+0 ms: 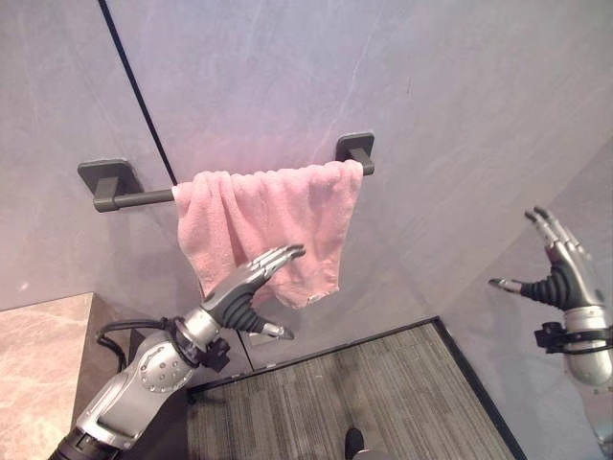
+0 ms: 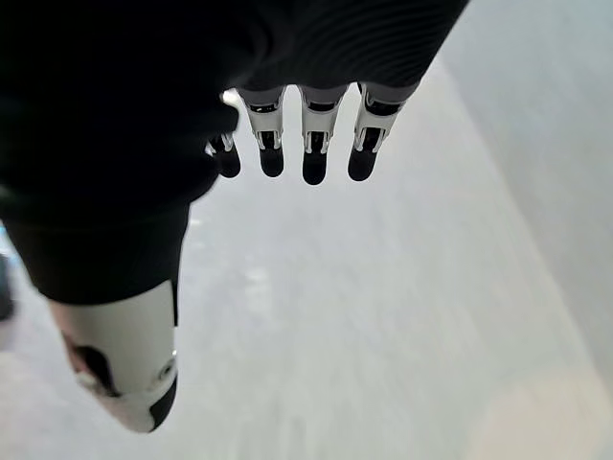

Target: Put brush and paste in cup on sink, flatten towel.

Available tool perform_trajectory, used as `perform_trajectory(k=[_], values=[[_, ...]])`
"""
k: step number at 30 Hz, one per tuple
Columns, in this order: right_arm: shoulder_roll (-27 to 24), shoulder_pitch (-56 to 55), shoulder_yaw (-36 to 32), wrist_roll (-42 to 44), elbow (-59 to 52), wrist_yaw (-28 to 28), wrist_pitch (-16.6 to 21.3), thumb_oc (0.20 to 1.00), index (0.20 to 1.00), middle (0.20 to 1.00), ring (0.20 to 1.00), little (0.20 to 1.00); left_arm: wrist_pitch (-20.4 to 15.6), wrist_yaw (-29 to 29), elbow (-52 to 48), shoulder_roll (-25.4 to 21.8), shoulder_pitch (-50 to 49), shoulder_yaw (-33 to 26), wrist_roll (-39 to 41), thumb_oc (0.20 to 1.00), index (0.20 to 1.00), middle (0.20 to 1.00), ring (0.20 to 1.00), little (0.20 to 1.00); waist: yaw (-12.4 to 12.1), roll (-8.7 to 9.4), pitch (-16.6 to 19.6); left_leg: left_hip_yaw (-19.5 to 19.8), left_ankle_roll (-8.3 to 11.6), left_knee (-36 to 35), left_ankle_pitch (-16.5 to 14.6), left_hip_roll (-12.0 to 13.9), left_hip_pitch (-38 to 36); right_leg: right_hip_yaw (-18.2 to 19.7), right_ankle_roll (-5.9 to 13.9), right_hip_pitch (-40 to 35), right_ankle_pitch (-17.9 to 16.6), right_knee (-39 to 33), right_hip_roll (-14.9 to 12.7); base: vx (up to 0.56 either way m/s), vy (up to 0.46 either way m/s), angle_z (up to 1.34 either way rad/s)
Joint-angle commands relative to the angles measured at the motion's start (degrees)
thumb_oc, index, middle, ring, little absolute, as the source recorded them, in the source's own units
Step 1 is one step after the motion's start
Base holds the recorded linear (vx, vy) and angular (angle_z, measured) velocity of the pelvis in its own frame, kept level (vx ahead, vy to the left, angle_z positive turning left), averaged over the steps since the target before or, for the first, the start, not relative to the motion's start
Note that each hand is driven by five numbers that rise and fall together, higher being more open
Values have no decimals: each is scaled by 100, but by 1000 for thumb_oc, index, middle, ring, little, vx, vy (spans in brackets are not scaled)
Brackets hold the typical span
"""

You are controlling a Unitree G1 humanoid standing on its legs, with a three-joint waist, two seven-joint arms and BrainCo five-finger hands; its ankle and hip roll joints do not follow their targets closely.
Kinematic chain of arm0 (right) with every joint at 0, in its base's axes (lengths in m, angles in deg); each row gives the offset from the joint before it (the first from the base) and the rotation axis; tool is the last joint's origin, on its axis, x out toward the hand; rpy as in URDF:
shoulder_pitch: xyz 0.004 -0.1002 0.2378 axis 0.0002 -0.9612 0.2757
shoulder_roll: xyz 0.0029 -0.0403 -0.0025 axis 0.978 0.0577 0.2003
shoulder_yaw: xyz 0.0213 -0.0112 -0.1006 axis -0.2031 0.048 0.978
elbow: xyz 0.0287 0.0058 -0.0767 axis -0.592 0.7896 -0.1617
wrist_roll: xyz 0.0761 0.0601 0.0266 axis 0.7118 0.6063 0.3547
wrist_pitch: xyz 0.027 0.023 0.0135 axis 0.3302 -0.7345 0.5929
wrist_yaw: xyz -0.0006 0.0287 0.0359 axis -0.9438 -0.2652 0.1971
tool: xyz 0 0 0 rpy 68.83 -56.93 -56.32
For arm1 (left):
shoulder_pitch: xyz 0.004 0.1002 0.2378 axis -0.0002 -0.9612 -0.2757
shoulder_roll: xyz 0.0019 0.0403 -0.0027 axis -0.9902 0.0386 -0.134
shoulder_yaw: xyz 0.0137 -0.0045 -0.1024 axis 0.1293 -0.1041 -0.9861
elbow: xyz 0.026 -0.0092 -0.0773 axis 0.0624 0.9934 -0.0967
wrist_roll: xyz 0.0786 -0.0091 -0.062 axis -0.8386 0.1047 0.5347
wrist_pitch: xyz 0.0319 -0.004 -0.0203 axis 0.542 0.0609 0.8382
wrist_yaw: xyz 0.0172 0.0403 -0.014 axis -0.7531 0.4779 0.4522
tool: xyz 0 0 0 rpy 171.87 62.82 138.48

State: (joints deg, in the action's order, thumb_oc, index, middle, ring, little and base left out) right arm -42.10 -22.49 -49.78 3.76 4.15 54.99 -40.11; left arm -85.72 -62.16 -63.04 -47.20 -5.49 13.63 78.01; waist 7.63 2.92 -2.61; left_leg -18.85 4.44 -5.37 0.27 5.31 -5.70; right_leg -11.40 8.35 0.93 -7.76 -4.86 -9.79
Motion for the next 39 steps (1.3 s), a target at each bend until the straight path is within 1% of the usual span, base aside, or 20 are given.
perform_trajectory(k=[1, 3, 4, 6, 8, 9, 10, 11, 12, 13, 14, 17, 18, 22, 24, 26, 27, 32, 36, 39], values=[[-526, 735, -345, -22, -719, -254, 453, 1000, 1000, 1000, 1000, 1000, -398, -576, -538, -375, 703, -317, 103, 1000, 1000, 1000, 1000, 1000, 58, 55, 79, 353, -14, 37, 63, 145, 129, 4, 479, -65, 27, 232, -201, 0, 0, 0], [-649, 891, -245, 104, -1050, -222, 605, 1000, 1000, 1000, 1000, 1000, -446, -765, -783, -556, 878, -496, 122, 1000, 1000, 1000, 1000, 1000, 23, 52, 100, 369, 6, 37, 81, 158, 152, -10, 482, -75, 22, 211, -207, -3, -9, 4], [-645, 915, -235, 114, -1058, -208, 600, 1000, 1000, 1000, 1000, 1000, -439, -771, -800, -568, 862, -526, 125, 1000, 1000, 1000, 1000, 1000, 41, 55, 91, 371, 7, 37, 82, 160, 156, -11, 481, -73, 20, 209, -206, 0, 0, 0], [-825, 1155, -23, 355, -1205, -121, 731, 1000, 1000, 1000, 1000, 1000, -507, -923, -955, -818, 1020, -651, 141, 1000, 1000, 1000, 1000, 1000, -7, 59, 109, 385, 28, 37, 97, 165, 167, -29, 488, -80, 23, 198, -204, 0, 0, 0], [-985, 1470, 321, 660, -1288, 10, 849, 1000, 1000, 1000, 1000, 1000, -562, -1129, -1003, -1146, 1120, -818, -34, 1000, 1000, 1000, 1000, 1000, -75, 66, 113, 409, 43, 37, 101, 166, 166, -44, 489, -105, 18, 178, -212, 0, 0, 0], [-1268, 1617, 516, 775, -1371, 137, 916, 1000, 1000, 1000, 1000, 1000, -631, -1238, -1092, -1479, 1192, -954, -176, 1000, 1000, 1000, 1000, 1000, -147, 75, 125, 421, 63, 37, 103, 164, 159, -71, 494, -139, 16, 159, -215, 0, 0, 0], [-1398, 1746, 633, 846, -1390, 195, 938, 1000, 1000, 1000, 1000, 1000, -671, -1282, -1109, -1652, 1160, -1059, -172, 1000, 1000, 1000, 1000, 1000, -180, 74, 124, 433, 74, 37, 103, 160, 149, -86, 498, -163, 10, 144, -222, 0, 0, 0], [-1402, 1809, 687, 856, -1369, 199, 939, 1000, 1000, 1000, 1000, 1000, -677, -1285, -1115, -1662, 1119, -1109, -167, 1000, 1000, 1000, 1000, 1000, -152, 74, 115, 432, 75, 37, 102, 160, 142, -86, 499, -173, 7, 137, -221, 25, -5, 3], [-1633, 1987, 857, 893, -1451, 248, 969, 1000, 1000, 1000, 1000, 1000, -720, -1359, -1117, -1986, 1068, -1300, -145, 1000, 1000, 1000, 1000, 1000, -252, 74, 125, 455, 94, 37, 105, 155, 136, -115, 504, -203, 3, 123, -237, 26, -1, 7], [-1724, 2152, 985, 945, -1448, 267, 980, 1000, 1000, 1000, 1000, 1000, -724, -1396, -1113, -2128, 1024, -1414, -144, 1000, 1000, 1000, 1000, 1000, -280, 67, 124, 469, 101, 37, 109, 154, 135, -131, 504, -221, 6, 113, -246, 26, -1, 8], [-1726, 2233, 1054, 950, -1420, 265, 980, 1000, 1000, 1000, 1000, 1000, -727, -1401, -1115, -2136, 982, -1465, -142, 1000, 1000, 1000, 1000, 1000, -247, 66, 117, 471, 102, 37, 109, 154, 133, -133, 504, -226, 5, 111, -246, 15, 4, 8], [-2023, 2647, 1398, 1015, -1423, 342, 987, 1000, 1000, 1000, 1000, 1000, -725, -1449, -1008, -2527, 960, -1639, -155, 1000, 1000, 1000, 1000, 1000, -378, 58, 105, 521, 116, 37, 121, 137, 147, -177, 503, -248, 14, 115, -265, 16, 4, 4], [-2025, 2711, 1453, 1016, -1399, 338, 986, 1000, 1000, 1000, 1000, 1000, -729, -1456, -996, -2530, 949, -1659, -156, 1000, 1000, 1000, 1000, 1000, -359, 55, 100, 523, 116, 37, 122, 137, 147, -178, 502, -249, 16, 116, -266, 14, 9, 5], [-2344, 3373, 1984, 1023, -1262, 418, 951, 1000, 1000, 1000, 1000, 1000, -711, -1468, -866, -2891, 996, -1759, -220, 1000, 1000, 1000, 1000, 1000, -468, 32, 51, 592, 143, 37, 145, 127, 195, -294, 504, -284, 30, 125, -292, 12, 13, 16], [-2333, 3626, 2207, 1047, -1150, 429, 927, 1000, 1000, 1000, 1000, 1000, -711, -1449, -762, -2860, 919, -1821, -73, 1000, 1000, 1000, 1000, 1000, -487, 25, 39, 629, 147, 37, 153, 118, 223, -347, 505, -306, 17, 94, -306, 14, 4, 12], [-2289, 3931, 2463, 1093, -1057, 490, 892, 1000, 1000, 1000, 1000, 1000, -690, -1408, -647, -2871, 974, -1764, 25, 1000, 1000, 1000, 1000, 1000, -520, 23, 28, 657, 156, 37, 174, 115, 256, -397, 506, -324, 3, 64, -316, 9, 3, 14], [-2242, 4189, 2724, 1118, -971, 565, 851, 1000, 1000, 1000, 1000, 1000, -652, -1366, -533, -2866, 1078, -1632, 80, 1000, 1000, 1000, 1000, 1000, -556, 28, 18, 673, 167, 37, 195, 120, 288, -439, 509, -332, -5, 45, -325, -5, 2, 15], [-2123, 4777, 3361, 1146, -730, 734, 800, 1000, 1000, 1000, 1000, 1000, -594, -1315, -91, -2907, 1339, -1273, -6, 1000, 1000, 1000, 1000, 1000, -572, 19, 10, 719, 191, 37, 231, 127, 375, -497, 502, -302, -8, 31, -329, -1, 2, 8], [-1992, 5193, 3881, 1197, -556, 926, 777, 1000, 1000, 1000, 1000, 1000, -543, -1283, 204, -2887, 1338, -1164, -97, 1000, 1000, 1000, 1000, 1000, -586, 22, -12, 702, 198, 37, 236, 131, 386, -500, 504, -297, -7, 18, -329, 5, 5, 2], [-1923, 5439, 4094, 1169, -406, 1018, 676, 1000, 1000, 1000, 1000, 1000, -490, -1229, 494, -2667, 1225, -1184, 240, 1000, 1000, 1000, 1000, 1000, -595, 41, -45, 684, 202, 37, 243, 143, 405, -486, 502, -268, -16, 4, -339, 0, 0, 0]])
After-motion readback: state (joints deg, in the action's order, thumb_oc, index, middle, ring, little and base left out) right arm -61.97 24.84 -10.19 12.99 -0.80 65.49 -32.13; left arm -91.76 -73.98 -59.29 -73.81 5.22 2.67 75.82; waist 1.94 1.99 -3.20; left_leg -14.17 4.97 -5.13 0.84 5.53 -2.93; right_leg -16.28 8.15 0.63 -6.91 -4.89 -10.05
